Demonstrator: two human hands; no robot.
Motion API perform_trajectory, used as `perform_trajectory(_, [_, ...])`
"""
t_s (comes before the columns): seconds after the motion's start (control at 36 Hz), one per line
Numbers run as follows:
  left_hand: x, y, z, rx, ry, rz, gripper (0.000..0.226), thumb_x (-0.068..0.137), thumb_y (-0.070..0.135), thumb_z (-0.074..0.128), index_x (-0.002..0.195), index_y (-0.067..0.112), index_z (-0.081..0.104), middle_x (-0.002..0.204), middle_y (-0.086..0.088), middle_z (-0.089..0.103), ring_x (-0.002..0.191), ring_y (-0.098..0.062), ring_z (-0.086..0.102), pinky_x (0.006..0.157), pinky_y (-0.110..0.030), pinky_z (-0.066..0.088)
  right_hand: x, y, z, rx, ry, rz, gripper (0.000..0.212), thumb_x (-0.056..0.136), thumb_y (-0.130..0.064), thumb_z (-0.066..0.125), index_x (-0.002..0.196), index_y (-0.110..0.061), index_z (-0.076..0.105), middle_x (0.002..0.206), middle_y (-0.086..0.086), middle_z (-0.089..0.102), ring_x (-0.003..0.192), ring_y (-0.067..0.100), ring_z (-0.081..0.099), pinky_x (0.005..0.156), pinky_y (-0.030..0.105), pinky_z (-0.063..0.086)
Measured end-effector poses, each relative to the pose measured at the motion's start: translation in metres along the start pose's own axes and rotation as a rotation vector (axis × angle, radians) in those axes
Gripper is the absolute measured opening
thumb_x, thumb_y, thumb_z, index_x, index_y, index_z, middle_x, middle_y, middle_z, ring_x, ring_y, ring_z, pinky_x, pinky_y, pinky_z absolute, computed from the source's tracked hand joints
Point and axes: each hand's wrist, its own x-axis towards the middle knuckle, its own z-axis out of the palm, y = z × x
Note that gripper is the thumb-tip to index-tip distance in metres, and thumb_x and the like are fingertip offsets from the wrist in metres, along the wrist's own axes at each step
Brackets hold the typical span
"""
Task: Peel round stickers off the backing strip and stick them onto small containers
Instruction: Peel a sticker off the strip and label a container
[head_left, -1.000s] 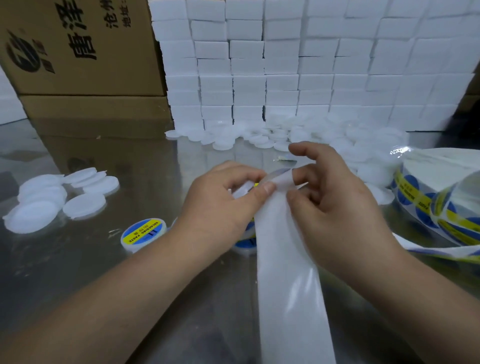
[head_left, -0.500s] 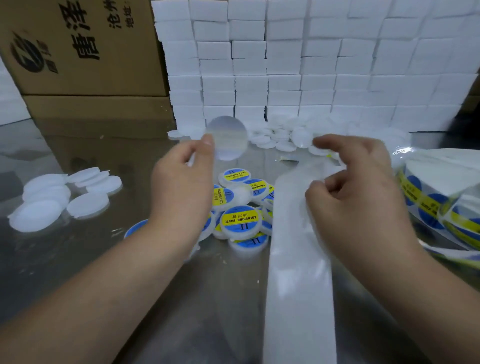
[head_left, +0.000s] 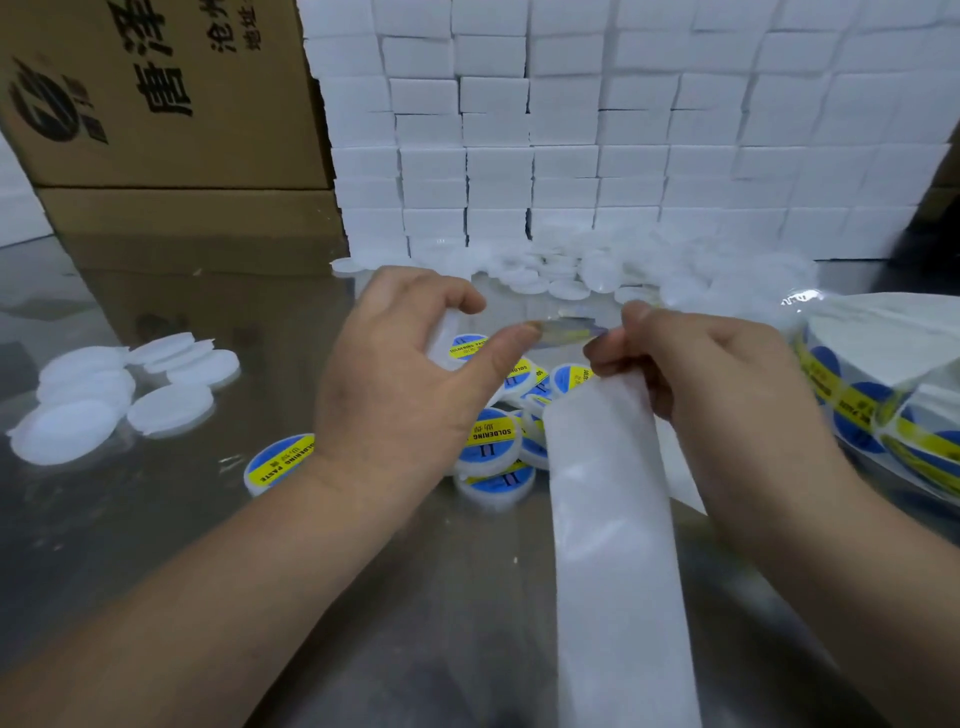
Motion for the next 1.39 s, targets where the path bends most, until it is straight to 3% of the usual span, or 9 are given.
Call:
perform_trajectory(0.25, [0.003, -0.001, 0.002, 0.102, -0.063, -0.066, 0.041, 0.060, 0.051, 0.073, 0.087, 0.033, 0.047, 0.087, 0.021, 0.040, 0.087, 0.008, 0.037, 0.066, -0.009, 0.031, 0.003, 0.004, 0.002, -0.030, 0.029, 0.050, 0.016, 0.079, -0.021, 0.065, 0.064, -0.025, 0.069, 0.058, -0.003, 0.067, 0.053, 0.006, 0.056, 0.055, 0.024, 0.045])
perform_trajectory(0.36, [0.006, -0.009, 0.004, 0.116, -0.072, -0.197, 0.021, 0.080, 0.018, 0.058, 0.092, 0.032, 0.047, 0.099, 0.012, 0.046, 0.081, 0.004, 0.046, 0.059, -0.014, 0.032, 0.006, 0.008, 0.000, -0.072, 0.119, -0.025, 0.026, 0.083, -0.023, 0.062, 0.060, -0.033, 0.068, 0.049, -0.014, 0.059, 0.046, -0.002, 0.046, 0.046, 0.014, 0.039])
perform_trajectory(0.42, [0.011, -0.008, 0.002, -0.133, -0.039, -0.399, 0.017, 0.086, 0.012, 0.046, 0.092, 0.028, 0.051, 0.095, 0.006, 0.052, 0.065, 0.004, 0.051, 0.051, -0.007, 0.038, 0.007, 0.005, -0.003, -0.034, 0.150, -0.049, 0.028, 0.083, -0.024, 0.062, 0.059, -0.038, 0.068, 0.050, -0.013, 0.057, 0.047, -0.001, 0.045, 0.047, 0.014, 0.038])
perform_trajectory(0.61, [0.014, 0.004, 0.003, -1.174, -0.188, -0.860, 0.027, 0.096, 0.025, 0.038, 0.101, 0.012, 0.061, 0.088, -0.012, 0.070, 0.073, -0.023, 0.068, 0.072, -0.038, 0.056, 0.003, 0.007, 0.006, -0.025, -0.097, -0.007, 0.021, 0.080, -0.021, 0.063, 0.062, -0.030, 0.069, 0.057, -0.001, 0.058, 0.056, 0.009, 0.048, 0.056, 0.026, 0.038])
perform_trajectory(0.75, [0.011, 0.002, 0.004, -1.120, -0.386, -0.808, 0.036, 0.096, 0.038, 0.030, 0.102, 0.023, 0.063, 0.081, -0.005, 0.071, 0.071, -0.020, 0.067, 0.059, -0.030, 0.055, 0.001, 0.009, 0.007, -0.031, -0.140, -0.027, 0.018, 0.079, -0.024, 0.063, 0.064, -0.033, 0.069, 0.061, 0.000, 0.059, 0.058, 0.009, 0.048, 0.061, 0.029, 0.039])
perform_trajectory(0.89, [0.014, 0.001, 0.007, -0.972, -0.220, -0.973, 0.039, 0.097, 0.033, 0.036, 0.077, 0.013, 0.063, 0.064, -0.005, 0.067, 0.049, -0.014, 0.063, 0.042, -0.023, 0.051, 0.001, 0.004, 0.006, 0.042, -0.101, -0.037, 0.022, 0.080, -0.020, 0.062, 0.064, -0.032, 0.071, 0.065, 0.005, 0.067, 0.062, 0.012, 0.053, 0.064, 0.030, 0.043])
perform_trajectory(1.06, [0.014, 0.000, 0.010, -1.186, -0.187, -1.218, 0.040, 0.099, 0.028, 0.036, 0.119, -0.004, 0.049, 0.090, -0.024, 0.066, 0.058, -0.026, 0.068, 0.044, -0.034, 0.055, -0.001, 0.004, 0.008, 0.073, -0.119, 0.006, 0.032, 0.081, -0.016, 0.061, 0.056, -0.032, 0.070, 0.055, -0.009, 0.064, 0.057, 0.005, 0.054, 0.057, 0.022, 0.045])
perform_trajectory(1.17, [0.017, -0.002, 0.007, -1.397, -0.159, -1.189, 0.038, 0.094, 0.013, 0.033, 0.128, -0.004, 0.036, 0.120, -0.030, 0.055, 0.089, -0.036, 0.067, 0.063, -0.044, 0.058, -0.001, 0.003, 0.006, 0.112, -0.117, 0.031, 0.032, 0.082, -0.015, 0.061, 0.055, -0.029, 0.071, 0.052, -0.009, 0.059, 0.052, 0.004, 0.051, 0.047, 0.013, 0.042])
perform_trajectory(1.39, [0.015, 0.003, 0.007, -1.365, -0.225, -1.027, 0.048, 0.076, -0.008, 0.027, 0.115, 0.013, 0.045, 0.121, -0.024, 0.049, 0.089, -0.039, 0.059, 0.063, -0.031, 0.056, -0.001, 0.002, 0.006, 0.126, -0.125, 0.011, 0.034, 0.082, -0.015, 0.060, 0.052, -0.029, 0.069, 0.054, -0.007, 0.061, 0.060, 0.008, 0.057, 0.057, 0.020, 0.048])
